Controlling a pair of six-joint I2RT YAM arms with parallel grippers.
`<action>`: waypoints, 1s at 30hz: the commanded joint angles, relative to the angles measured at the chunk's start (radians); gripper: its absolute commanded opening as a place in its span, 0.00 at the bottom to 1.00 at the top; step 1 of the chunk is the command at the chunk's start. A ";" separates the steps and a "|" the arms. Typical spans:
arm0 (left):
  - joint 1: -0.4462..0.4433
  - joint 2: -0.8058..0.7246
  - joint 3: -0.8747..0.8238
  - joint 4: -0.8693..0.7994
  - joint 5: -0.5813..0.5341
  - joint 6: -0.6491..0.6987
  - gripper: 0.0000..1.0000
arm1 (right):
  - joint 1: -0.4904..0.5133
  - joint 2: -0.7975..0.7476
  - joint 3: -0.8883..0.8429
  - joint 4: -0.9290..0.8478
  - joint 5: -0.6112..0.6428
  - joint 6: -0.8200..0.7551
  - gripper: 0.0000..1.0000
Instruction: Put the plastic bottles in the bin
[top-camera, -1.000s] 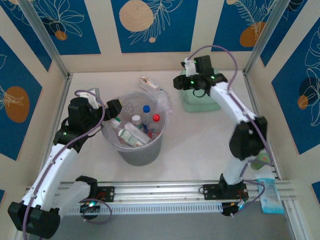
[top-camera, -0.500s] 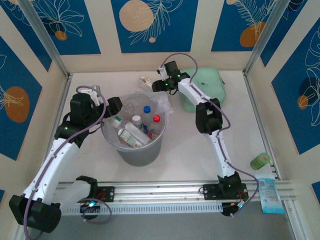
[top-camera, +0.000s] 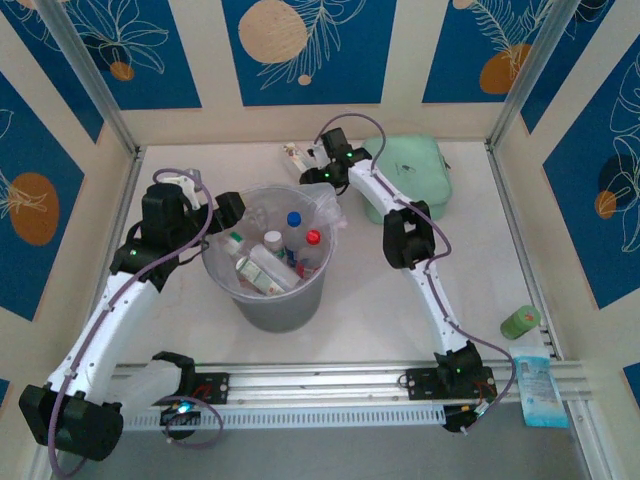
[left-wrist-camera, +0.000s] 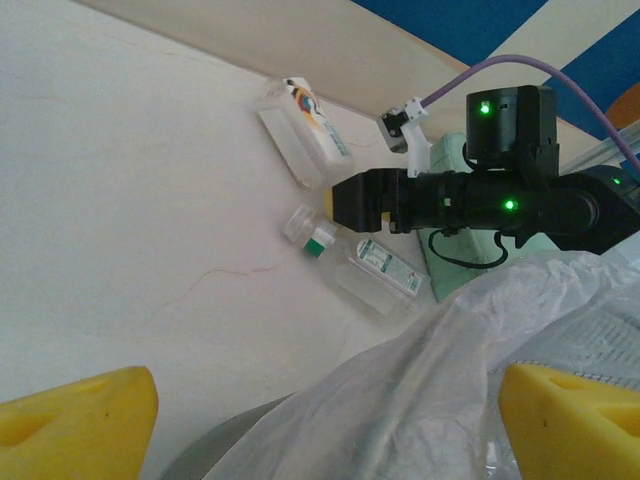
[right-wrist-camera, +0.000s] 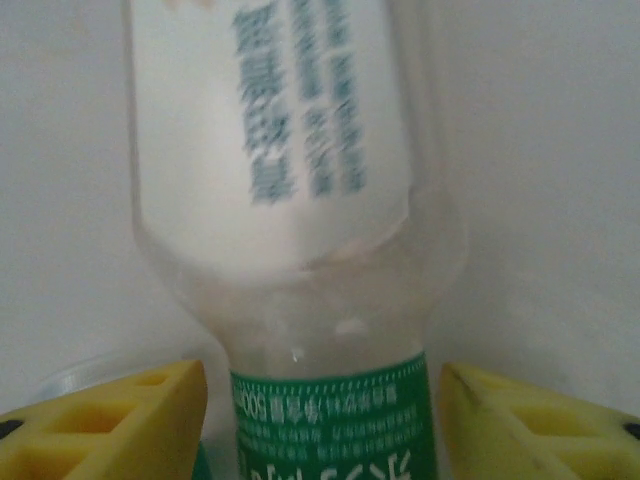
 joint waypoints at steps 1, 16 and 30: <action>0.000 -0.008 0.010 -0.008 -0.014 0.003 0.88 | -0.009 -0.053 -0.050 -0.041 -0.023 0.008 0.54; 0.001 -0.050 0.002 -0.018 -0.034 -0.020 0.88 | -0.037 -0.521 -0.376 0.085 -0.022 0.005 0.20; 0.001 -0.099 -0.056 0.035 -0.003 -0.039 0.88 | -0.062 -1.123 -0.761 0.099 -0.232 0.098 0.05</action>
